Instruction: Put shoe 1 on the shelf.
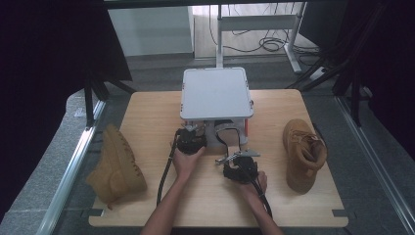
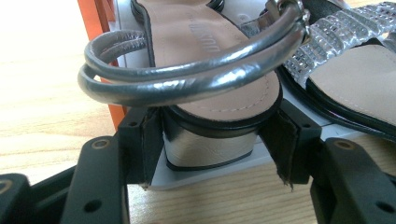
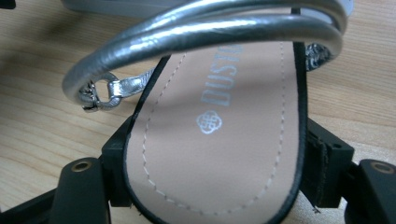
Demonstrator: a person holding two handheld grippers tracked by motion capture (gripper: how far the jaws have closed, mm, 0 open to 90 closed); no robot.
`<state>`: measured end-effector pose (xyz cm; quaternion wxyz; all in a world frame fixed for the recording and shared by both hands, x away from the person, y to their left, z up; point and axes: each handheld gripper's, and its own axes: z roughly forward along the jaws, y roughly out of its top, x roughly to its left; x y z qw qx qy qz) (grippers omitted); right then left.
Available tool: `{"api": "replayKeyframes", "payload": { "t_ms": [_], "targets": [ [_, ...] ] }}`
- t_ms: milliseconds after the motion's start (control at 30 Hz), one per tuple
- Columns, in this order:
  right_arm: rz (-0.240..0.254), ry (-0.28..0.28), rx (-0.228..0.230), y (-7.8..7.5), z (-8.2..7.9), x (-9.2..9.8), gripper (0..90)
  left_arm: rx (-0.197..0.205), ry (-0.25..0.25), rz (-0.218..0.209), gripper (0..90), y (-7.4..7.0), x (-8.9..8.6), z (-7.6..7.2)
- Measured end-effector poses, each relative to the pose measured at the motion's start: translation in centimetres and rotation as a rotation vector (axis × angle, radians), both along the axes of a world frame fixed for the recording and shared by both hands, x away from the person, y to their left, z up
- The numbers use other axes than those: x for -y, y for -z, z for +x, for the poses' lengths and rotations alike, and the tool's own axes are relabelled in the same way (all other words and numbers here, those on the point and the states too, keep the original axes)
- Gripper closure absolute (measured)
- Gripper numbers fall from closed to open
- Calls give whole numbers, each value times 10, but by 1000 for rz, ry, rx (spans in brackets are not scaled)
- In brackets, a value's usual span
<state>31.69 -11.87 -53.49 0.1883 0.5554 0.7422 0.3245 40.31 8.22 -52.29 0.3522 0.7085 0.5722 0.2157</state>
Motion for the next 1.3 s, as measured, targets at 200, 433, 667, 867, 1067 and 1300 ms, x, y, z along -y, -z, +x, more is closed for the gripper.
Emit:
{"api": "replayKeyframes", "payload": {
  "t_ms": [200,433,667,867,1067,1300],
  "targets": [
    [-46,6,4,-1,1,-3,341,-4,-1,2,407,0,0,0],
    [1,19,-12,-4,2,3,369,-3,-2,-1,407,0,0,0],
    [19,13,-34,-7,5,8,374,-2,-1,-1,407,0,0,0],
    [-18,-8,-81,-18,12,9,377,-5,0,2,407,-1,0,0],
    [-12,-18,-120,-25,20,11,378,-6,0,3,407,-1,0,0],
    [6,6,-116,-30,26,11,384,-8,-1,2,407,-1,0,1]
  ]
}}
